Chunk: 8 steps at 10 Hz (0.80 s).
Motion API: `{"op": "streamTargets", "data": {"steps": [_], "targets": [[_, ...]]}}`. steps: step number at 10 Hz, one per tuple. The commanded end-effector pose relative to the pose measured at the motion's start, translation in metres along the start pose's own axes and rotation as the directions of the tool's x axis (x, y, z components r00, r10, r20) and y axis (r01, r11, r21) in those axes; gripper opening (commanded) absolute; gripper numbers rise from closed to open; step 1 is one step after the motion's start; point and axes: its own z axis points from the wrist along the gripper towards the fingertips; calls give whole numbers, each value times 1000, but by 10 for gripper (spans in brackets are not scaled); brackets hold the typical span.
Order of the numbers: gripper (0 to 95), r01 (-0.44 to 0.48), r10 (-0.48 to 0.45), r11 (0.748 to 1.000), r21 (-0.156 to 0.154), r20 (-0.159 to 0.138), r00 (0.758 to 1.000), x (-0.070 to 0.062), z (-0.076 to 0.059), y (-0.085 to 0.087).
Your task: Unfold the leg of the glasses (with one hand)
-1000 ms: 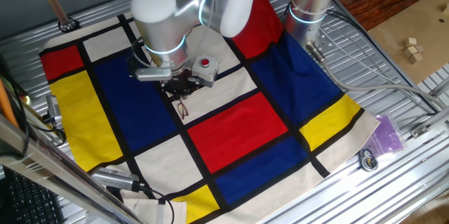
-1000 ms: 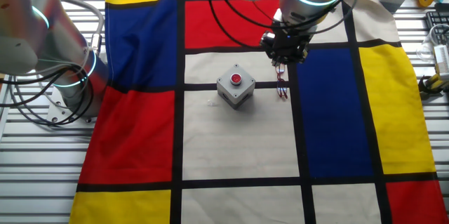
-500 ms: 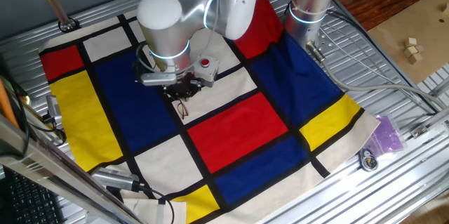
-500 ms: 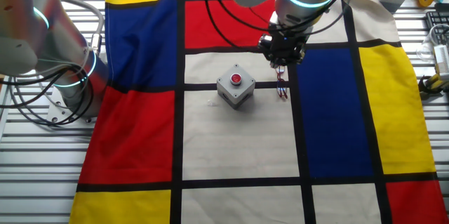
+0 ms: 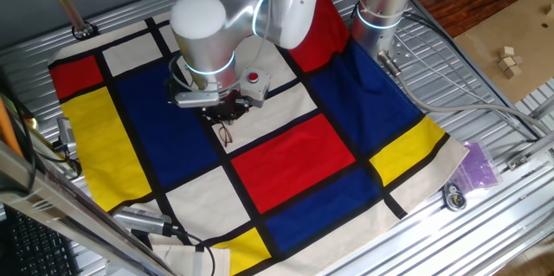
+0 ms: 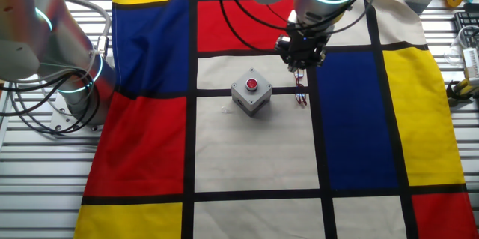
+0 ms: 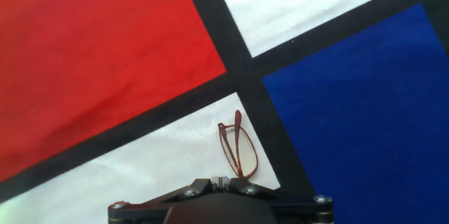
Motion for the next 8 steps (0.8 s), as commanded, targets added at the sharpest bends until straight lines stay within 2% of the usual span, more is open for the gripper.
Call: {"op": "streamTargets", "data": {"steps": [1,2,3,4,5,8], "targets": [[0,69,-69,997,20,-7,998,1,0,0],[0,117,-117,992,49,0,993,1,0,0],[0,135,-135,989,60,12,991,1,0,0],[0,161,-165,983,93,33,986,1,0,0],[0,197,-203,974,112,46,978,1,0,0],[0,248,-256,960,130,44,966,1,0,0]]}}
